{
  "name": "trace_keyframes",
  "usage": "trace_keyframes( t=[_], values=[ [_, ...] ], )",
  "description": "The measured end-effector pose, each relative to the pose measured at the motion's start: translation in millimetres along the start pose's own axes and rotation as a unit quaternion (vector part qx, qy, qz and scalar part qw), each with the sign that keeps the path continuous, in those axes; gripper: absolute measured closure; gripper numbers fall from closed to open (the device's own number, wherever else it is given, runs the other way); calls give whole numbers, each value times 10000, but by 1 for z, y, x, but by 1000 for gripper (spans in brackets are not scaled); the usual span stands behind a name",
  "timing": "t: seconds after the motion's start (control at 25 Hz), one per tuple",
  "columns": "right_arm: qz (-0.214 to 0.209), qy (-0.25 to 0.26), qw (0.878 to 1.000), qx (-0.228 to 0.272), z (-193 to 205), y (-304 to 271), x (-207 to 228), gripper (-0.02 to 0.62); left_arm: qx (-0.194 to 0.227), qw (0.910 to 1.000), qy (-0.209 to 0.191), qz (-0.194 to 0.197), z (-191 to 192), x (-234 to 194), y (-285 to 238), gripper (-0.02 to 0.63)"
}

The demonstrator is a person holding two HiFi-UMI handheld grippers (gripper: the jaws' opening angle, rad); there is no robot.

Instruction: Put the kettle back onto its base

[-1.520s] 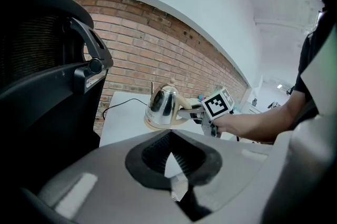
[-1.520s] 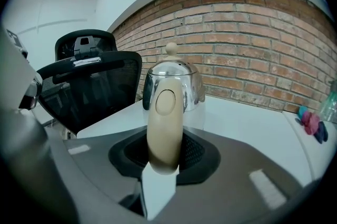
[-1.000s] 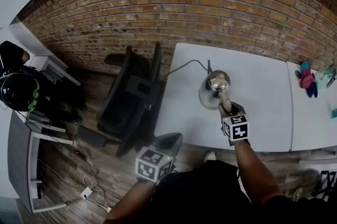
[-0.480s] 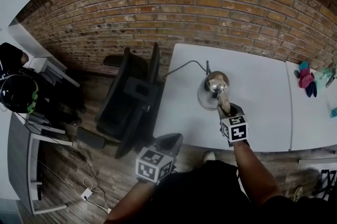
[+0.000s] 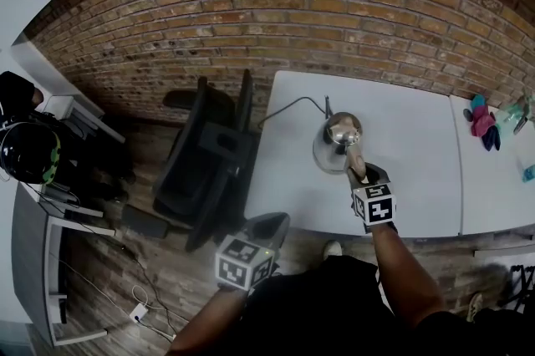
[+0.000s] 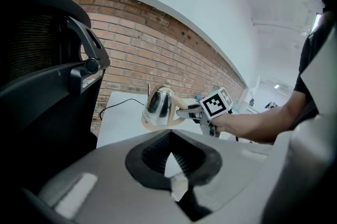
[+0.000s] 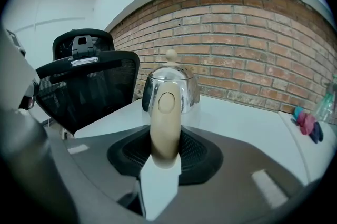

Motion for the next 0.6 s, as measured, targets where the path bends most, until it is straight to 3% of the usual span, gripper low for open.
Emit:
trace_keyframes(
  t=[0.4,0.6],
  values=[
    [209,-82,9997,19,5,21,-2,426,7,9999,-75,145,5,7,13,605],
    [352,-151,9993,15,12,36,-2,447,27,9996,-148,237,6,14,20,606]
  ],
)
Point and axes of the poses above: the fingertips, and each gripper's own axes: y backward along the fingers, x to its right, z out of its underside, the point moved 1 cm from there along y, backward along the fingers, and after that the axes turned 2 degrees about -y, right-handed, at the moved point
